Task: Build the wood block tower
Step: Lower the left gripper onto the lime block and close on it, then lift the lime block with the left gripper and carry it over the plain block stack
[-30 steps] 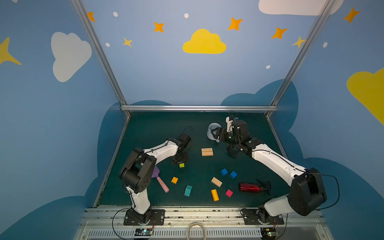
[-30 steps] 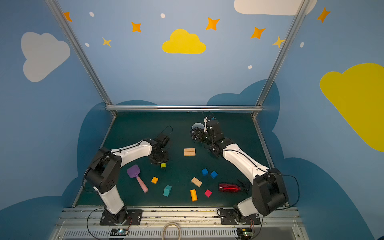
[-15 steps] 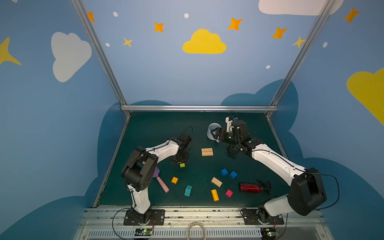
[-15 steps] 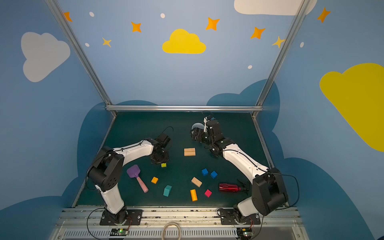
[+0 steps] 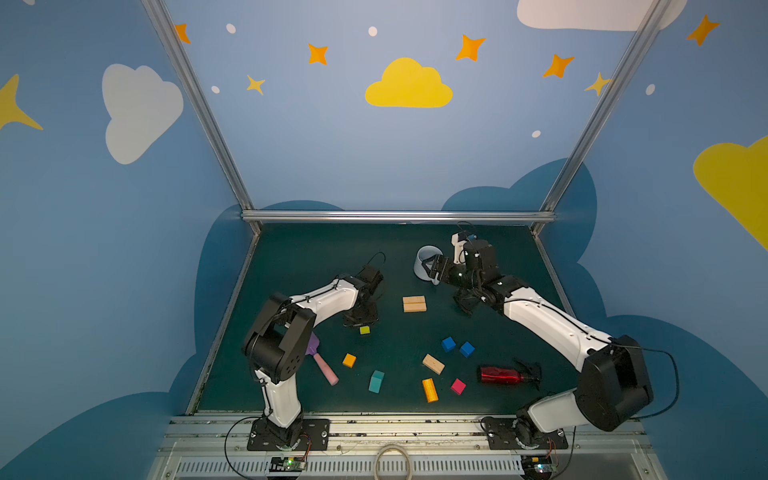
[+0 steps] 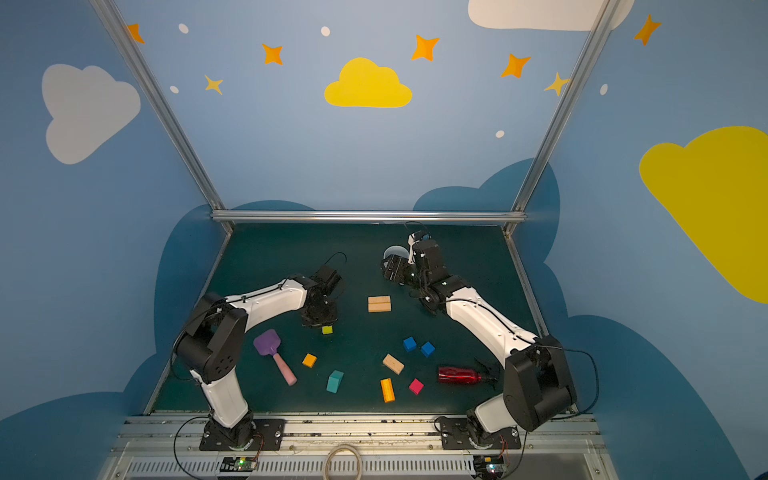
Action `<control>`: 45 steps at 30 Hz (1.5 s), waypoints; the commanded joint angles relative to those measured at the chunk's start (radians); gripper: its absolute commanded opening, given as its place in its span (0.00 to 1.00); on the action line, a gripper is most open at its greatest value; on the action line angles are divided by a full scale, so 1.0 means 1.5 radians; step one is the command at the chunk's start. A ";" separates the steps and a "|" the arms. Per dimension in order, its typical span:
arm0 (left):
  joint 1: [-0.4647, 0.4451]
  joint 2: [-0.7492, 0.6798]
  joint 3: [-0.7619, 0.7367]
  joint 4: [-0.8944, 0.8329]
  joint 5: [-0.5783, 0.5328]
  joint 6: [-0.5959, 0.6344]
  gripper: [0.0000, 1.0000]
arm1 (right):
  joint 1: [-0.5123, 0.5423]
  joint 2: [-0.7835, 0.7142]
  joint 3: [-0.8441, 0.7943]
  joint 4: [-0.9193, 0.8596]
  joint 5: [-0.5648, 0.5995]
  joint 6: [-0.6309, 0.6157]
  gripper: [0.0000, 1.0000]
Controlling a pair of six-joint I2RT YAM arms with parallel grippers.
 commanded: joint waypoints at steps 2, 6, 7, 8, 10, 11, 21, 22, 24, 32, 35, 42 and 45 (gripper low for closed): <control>-0.003 -0.034 0.035 -0.028 -0.006 -0.001 0.23 | -0.005 -0.018 -0.013 0.009 -0.001 0.003 0.85; -0.011 -0.030 0.067 -0.027 -0.002 0.001 0.23 | -0.007 -0.028 -0.019 0.010 0.001 0.002 0.85; -0.015 -0.026 0.078 -0.030 -0.003 0.002 0.24 | -0.007 -0.029 -0.020 0.010 0.001 0.002 0.85; -0.018 -0.019 0.090 -0.032 -0.002 0.003 0.23 | -0.007 -0.031 -0.021 0.010 0.000 0.001 0.85; -0.025 -0.005 0.114 -0.036 0.000 0.005 0.23 | -0.009 -0.035 -0.023 0.009 -0.001 0.001 0.85; -0.029 0.003 0.127 -0.037 0.001 0.005 0.23 | -0.010 -0.037 -0.023 0.008 -0.001 0.001 0.85; -0.073 0.099 0.252 -0.054 0.028 0.003 0.23 | -0.017 -0.071 -0.042 0.008 0.000 -0.001 0.85; -0.075 0.107 0.261 -0.054 0.034 0.002 0.23 | -0.018 -0.074 -0.045 0.008 0.000 -0.002 0.85; -0.082 0.125 0.286 -0.058 0.039 0.001 0.23 | -0.021 -0.084 -0.051 0.009 0.003 -0.003 0.85; -0.102 0.196 0.382 -0.091 0.045 0.005 0.23 | -0.033 -0.101 -0.067 0.013 0.000 -0.001 0.85; -0.108 0.226 0.419 -0.105 0.046 0.007 0.22 | -0.037 -0.105 -0.071 0.013 -0.002 0.000 0.85; -0.116 0.269 0.475 -0.126 0.041 0.002 0.22 | -0.048 -0.125 -0.084 0.013 -0.001 0.000 0.85; -0.119 0.283 0.492 -0.133 0.040 0.001 0.21 | -0.053 -0.127 -0.087 0.013 -0.003 0.001 0.85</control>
